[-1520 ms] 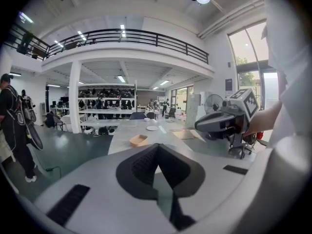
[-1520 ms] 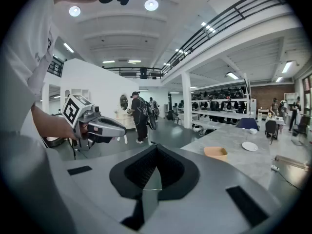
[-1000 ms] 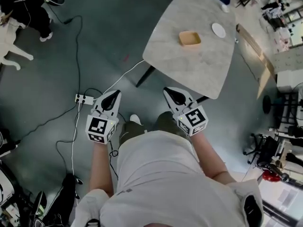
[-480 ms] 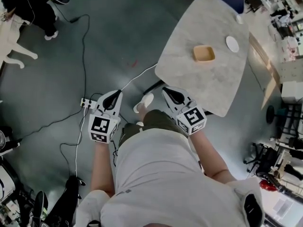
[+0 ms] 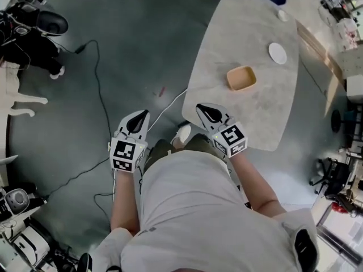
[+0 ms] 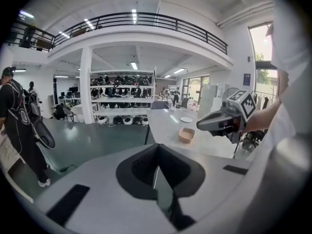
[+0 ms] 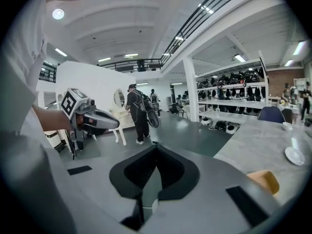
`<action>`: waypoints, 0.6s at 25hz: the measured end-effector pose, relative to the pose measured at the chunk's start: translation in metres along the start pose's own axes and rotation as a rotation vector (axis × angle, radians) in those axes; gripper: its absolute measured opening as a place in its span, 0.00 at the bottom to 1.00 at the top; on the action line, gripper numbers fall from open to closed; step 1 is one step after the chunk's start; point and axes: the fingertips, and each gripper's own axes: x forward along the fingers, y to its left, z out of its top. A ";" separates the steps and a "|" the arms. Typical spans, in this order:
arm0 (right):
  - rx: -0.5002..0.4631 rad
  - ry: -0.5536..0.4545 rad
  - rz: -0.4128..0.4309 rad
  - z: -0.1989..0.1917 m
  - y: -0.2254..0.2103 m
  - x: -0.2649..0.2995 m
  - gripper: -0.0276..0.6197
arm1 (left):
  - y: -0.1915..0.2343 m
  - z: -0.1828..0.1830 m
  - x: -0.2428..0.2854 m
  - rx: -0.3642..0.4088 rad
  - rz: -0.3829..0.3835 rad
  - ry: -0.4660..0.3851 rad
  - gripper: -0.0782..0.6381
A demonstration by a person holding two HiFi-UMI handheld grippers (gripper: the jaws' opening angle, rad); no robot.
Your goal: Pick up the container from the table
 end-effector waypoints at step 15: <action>0.132 0.150 -0.280 -0.086 -0.142 -0.024 0.08 | -0.009 0.023 0.102 0.107 -0.111 0.180 0.11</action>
